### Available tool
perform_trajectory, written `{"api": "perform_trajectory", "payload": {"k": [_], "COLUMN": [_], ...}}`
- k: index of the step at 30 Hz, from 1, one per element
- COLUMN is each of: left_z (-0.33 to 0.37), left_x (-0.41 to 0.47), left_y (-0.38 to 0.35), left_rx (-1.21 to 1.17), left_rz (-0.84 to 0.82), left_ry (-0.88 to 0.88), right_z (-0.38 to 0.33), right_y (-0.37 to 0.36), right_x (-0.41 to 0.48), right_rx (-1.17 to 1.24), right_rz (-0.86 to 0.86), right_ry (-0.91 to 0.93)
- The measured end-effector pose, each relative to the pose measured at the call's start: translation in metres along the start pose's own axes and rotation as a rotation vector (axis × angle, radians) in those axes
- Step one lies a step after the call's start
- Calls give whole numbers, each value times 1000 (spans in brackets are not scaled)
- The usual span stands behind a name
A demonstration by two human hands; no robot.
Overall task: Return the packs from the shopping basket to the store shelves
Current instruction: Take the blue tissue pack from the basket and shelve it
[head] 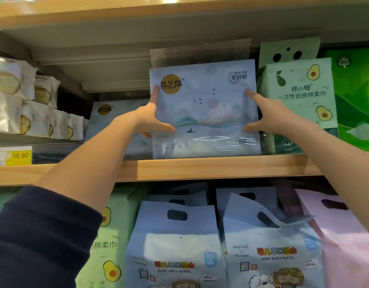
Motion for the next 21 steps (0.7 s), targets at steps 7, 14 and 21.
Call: {"api": "perform_trajectory", "payload": {"k": [7, 14, 21], "left_z": [-5, -16, -28], "left_x": [-11, -22, -43], "left_y": [11, 22, 31], "left_rx": [22, 25, 96], "left_rz": [6, -5, 54], "left_ry": [-17, -16, -73], "right_z": [-3, -8, -24], "right_y": [5, 10, 21], "right_x": [1, -6, -27], "right_rx": [-34, -55, -73], "right_rz": [62, 71, 44], "right_ry": [14, -5, -36]}}
Point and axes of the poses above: each hand's wrist, its own x-axis towards the middle knuckle, its own y-axis out of the back of the hand, z = x × y, the point moved 6 cm from there along x, towards the middle knuckle, and after that the axes turned 11 degrees about y, right-handed, at the moved point
